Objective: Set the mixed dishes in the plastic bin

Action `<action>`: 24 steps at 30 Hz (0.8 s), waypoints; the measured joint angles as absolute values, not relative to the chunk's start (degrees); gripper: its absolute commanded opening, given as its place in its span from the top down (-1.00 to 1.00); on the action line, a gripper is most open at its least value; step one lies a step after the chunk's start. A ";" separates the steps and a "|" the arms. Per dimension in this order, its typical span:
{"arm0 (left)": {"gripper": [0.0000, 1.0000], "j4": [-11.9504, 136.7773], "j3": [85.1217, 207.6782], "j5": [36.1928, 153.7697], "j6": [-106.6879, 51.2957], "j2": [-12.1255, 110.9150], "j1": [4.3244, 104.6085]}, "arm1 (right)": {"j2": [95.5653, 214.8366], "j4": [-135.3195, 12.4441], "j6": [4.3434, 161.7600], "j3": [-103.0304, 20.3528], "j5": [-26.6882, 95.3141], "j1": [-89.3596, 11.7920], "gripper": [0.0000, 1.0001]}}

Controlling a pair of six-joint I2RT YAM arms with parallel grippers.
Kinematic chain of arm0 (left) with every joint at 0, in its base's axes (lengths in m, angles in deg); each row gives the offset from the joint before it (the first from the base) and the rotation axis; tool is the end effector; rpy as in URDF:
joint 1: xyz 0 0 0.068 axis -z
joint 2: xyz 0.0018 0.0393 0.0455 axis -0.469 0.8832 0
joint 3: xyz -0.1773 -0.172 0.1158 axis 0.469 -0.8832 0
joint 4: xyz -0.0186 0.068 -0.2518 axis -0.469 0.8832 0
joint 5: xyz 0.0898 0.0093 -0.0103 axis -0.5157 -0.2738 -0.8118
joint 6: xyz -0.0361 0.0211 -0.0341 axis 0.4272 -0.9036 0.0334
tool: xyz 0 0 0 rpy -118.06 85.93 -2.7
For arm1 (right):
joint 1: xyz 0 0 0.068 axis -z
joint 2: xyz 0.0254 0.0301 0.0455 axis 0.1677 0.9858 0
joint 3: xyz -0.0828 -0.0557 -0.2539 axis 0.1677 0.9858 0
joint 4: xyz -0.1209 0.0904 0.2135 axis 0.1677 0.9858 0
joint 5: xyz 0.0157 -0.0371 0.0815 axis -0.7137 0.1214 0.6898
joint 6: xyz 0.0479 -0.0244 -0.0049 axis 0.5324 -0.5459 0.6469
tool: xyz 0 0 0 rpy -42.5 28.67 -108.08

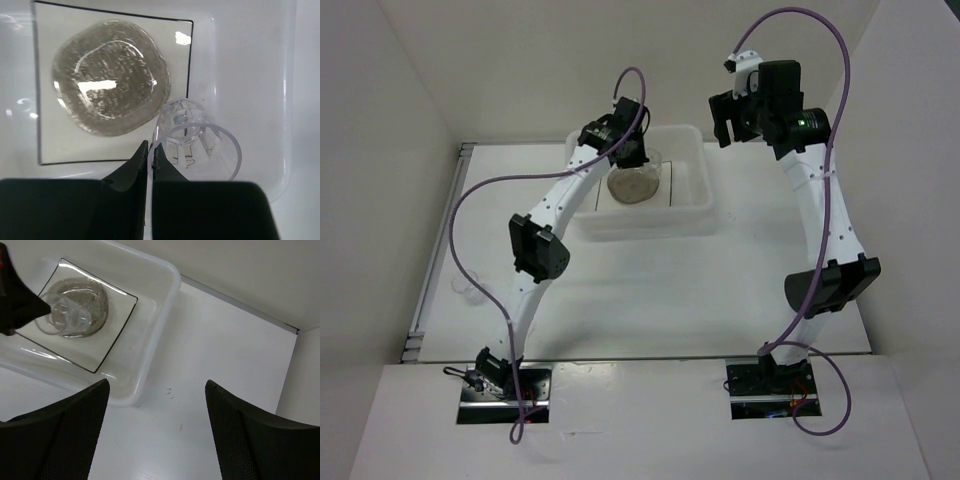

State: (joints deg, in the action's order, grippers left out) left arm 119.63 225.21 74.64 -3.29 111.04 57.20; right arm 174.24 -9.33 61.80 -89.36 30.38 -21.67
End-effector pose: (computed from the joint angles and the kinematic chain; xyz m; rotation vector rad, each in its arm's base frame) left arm 0.4561 -0.2467 0.3389 -0.2449 2.2828 -0.3564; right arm 0.3543 0.0778 0.4728 -0.5141 2.0144 0.0415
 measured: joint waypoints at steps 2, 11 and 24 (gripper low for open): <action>1.00 119.45 230.30 77.25 -2.65 116.38 57.09 | 173.95 -9.30 61.58 -88.97 30.22 -21.67 -0.64; 1.00 119.00 246.87 82.84 -1.39 133.97 59.85 | 173.14 -9.39 60.49 -88.81 28.56 -21.67 -0.64; 0.61 121.79 249.86 81.20 -1.69 136.83 65.97 | 166.24 -11.03 58.63 -79.37 25.81 -21.67 -0.64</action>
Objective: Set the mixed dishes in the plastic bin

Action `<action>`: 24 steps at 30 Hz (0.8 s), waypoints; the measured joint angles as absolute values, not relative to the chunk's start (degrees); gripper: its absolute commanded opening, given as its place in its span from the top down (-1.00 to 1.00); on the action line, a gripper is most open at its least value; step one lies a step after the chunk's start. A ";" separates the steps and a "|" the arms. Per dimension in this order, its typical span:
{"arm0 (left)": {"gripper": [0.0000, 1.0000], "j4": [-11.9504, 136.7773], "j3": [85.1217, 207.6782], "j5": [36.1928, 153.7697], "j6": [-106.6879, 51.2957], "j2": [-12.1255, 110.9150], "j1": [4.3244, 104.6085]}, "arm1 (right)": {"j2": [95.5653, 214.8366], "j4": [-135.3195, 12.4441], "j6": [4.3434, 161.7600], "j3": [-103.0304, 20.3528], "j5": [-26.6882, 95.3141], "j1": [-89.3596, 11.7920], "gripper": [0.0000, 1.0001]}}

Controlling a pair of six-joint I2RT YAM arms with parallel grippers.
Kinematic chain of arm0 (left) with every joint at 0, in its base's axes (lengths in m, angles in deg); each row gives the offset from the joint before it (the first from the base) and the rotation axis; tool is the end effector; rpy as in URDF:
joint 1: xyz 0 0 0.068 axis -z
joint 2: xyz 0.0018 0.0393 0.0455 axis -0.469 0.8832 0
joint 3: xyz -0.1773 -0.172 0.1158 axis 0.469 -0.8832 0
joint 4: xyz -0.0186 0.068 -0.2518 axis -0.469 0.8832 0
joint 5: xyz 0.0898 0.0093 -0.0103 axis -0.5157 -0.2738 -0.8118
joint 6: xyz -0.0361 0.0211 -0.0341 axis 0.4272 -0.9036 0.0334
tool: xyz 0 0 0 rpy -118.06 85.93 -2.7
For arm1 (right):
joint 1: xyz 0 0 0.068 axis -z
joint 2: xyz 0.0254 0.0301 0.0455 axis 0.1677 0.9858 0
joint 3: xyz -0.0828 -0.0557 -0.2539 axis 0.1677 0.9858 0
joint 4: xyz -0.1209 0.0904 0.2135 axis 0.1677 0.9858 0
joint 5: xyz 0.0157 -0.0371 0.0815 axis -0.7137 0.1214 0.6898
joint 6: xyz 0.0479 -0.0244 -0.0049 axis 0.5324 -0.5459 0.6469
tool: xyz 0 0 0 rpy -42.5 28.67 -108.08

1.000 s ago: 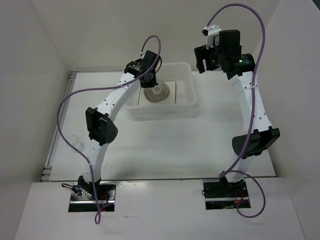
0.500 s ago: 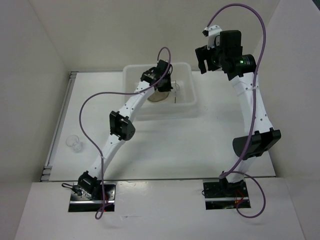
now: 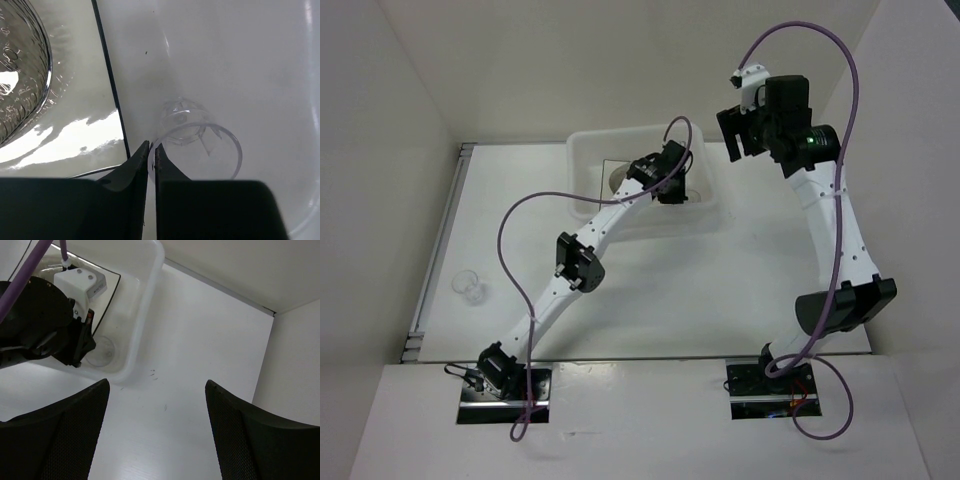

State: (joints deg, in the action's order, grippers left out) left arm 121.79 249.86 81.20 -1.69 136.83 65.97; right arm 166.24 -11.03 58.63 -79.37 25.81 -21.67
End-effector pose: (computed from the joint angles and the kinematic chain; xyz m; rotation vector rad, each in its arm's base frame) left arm 0.4560 -0.3520 0.2274 -0.0398 2.4063 -0.5269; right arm 0.3240 0.0684 0.4692 -0.5244 2.0188 -0.0750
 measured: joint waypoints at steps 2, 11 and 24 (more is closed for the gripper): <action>0.42 122.38 250.69 80.81 -1.69 137.90 65.92 | 165.32 -11.23 58.43 -78.02 25.52 -21.67 -0.67; -0.29 123.65 251.39 78.32 -1.74 137.51 65.24 | 161.34 -11.88 57.80 -73.97 24.85 -21.67 -0.67; -0.72 130.36 246.93 62.43 -1.43 100.03 54.93 | 163.64 -12.01 57.32 -77.34 24.69 -21.67 -0.67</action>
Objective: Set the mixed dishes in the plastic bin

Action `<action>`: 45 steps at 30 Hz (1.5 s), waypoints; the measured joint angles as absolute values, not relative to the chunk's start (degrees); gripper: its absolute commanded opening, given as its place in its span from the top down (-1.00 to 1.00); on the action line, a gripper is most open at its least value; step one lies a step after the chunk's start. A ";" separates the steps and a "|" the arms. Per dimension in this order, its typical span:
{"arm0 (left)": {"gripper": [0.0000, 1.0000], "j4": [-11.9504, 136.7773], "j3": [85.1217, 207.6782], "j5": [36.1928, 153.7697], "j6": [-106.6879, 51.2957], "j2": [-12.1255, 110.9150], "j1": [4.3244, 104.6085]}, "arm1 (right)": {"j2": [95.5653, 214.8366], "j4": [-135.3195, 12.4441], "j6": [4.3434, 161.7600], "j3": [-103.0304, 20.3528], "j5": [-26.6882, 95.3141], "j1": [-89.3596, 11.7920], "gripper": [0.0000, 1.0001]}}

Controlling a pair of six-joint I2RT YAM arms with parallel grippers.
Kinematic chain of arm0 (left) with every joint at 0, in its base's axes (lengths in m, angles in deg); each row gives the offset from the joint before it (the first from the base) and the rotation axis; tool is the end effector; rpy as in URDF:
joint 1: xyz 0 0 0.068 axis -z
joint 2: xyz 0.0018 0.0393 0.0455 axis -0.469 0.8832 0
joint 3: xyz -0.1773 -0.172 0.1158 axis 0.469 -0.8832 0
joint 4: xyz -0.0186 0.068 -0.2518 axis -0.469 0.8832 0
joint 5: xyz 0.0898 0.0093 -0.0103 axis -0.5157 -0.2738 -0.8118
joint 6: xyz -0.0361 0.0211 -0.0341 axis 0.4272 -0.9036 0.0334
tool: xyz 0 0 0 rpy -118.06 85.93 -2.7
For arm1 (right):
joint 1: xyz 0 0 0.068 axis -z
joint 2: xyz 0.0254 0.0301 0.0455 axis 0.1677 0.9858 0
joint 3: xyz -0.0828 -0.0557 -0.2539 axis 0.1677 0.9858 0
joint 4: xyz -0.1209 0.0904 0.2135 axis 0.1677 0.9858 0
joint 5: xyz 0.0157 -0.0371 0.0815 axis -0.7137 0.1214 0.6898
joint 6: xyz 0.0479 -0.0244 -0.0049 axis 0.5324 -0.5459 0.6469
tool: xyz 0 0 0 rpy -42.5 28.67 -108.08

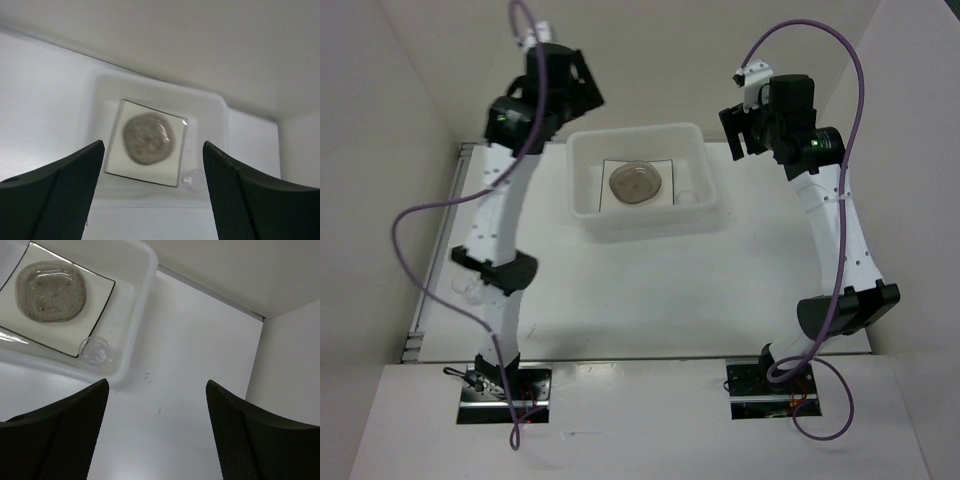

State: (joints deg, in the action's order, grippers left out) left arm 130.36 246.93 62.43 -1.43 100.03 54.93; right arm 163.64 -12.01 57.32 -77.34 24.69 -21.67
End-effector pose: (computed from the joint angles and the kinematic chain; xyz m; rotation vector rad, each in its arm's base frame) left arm 0.3635 -0.1685 0.5113 -0.4621 1.8346 -0.3726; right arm 0.3123 0.0652 0.4740 -0.5285 1.9904 -0.1101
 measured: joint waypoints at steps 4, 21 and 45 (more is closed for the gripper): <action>-0.72 130.75 213.82 56.00 4.10 76.68 46.14 | 166.94 -12.14 57.52 -81.43 26.05 -21.67 -0.67; -0.75 135.65 141.32 58.95 19.90 36.20 32.26 | 173.76 -12.10 58.63 -87.63 30.20 -21.67 -0.67; -0.72 117.60 137.19 60.63 7.47 55.98 18.56 | 172.90 -11.84 58.57 -86.23 30.09 -21.67 -0.67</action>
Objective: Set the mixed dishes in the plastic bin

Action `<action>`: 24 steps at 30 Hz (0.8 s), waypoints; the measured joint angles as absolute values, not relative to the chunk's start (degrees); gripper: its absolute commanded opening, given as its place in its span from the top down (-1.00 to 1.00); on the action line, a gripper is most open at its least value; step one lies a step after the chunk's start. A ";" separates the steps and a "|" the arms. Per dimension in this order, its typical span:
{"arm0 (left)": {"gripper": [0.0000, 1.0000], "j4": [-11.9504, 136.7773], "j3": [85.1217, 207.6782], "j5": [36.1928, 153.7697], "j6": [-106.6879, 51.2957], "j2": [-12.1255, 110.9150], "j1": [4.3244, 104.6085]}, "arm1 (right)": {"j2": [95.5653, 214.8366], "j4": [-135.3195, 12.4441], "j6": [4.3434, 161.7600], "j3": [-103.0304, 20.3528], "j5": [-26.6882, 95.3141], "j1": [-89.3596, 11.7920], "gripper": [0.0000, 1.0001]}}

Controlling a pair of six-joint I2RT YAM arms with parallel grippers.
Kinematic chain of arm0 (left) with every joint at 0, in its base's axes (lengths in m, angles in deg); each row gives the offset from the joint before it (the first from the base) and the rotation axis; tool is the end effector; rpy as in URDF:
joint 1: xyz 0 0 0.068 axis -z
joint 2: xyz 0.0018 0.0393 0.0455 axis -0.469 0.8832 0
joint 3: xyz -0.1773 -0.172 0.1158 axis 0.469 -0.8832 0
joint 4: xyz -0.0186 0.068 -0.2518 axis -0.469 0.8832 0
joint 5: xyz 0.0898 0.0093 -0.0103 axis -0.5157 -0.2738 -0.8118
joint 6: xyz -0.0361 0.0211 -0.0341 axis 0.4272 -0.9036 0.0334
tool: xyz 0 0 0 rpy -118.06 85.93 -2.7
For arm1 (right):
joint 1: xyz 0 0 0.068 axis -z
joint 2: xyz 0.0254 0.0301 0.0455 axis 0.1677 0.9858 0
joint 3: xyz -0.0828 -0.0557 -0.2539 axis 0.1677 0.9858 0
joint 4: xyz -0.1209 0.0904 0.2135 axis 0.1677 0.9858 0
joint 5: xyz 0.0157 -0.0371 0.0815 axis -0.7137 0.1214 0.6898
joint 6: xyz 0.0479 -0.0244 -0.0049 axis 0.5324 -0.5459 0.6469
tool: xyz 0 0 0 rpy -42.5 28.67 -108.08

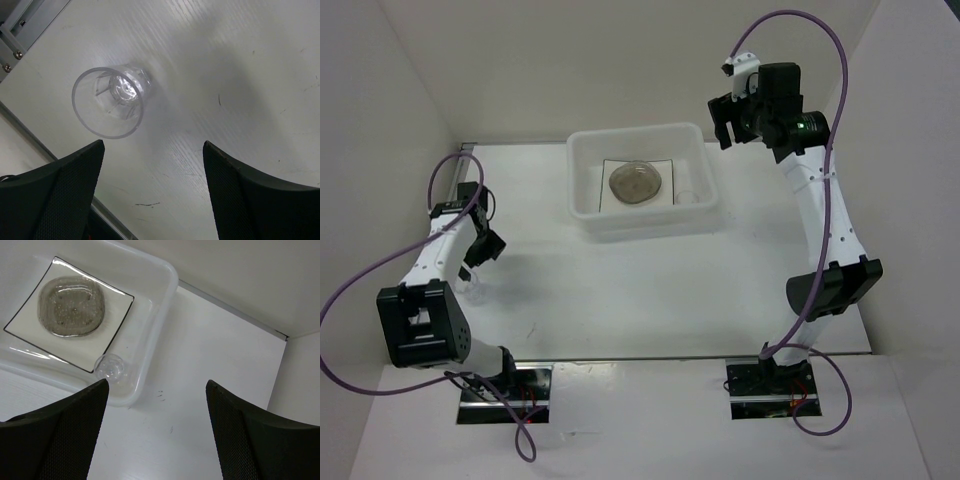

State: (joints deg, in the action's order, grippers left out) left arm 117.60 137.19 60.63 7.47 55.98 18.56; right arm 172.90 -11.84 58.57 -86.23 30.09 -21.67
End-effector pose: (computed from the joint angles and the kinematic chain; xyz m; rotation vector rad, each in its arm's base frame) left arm 0.2608 0.0591 0.2509 -1.3419 2.3091 0.4513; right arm 0.3536 0.0775 0.4687 -0.5647 1.9877 0.0009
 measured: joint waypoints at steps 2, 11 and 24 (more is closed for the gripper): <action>-0.72 116.74 137.19 60.79 6.94 57.10 18.03 | 172.82 -11.84 58.57 -86.21 30.07 -21.67 -0.67; -0.53 112.77 135.97 63.06 4.14 62.00 16.35 | 172.82 -11.84 58.33 -86.10 29.44 -21.67 -0.67; 0.84 110.78 135.92 64.20 2.79 65.86 16.35 | 172.07 -11.86 57.69 -84.49 28.30 -21.67 -0.69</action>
State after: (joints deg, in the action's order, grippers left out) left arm 110.78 135.92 64.20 2.79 65.86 16.35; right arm 172.07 -11.86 57.69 -84.49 28.30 -21.67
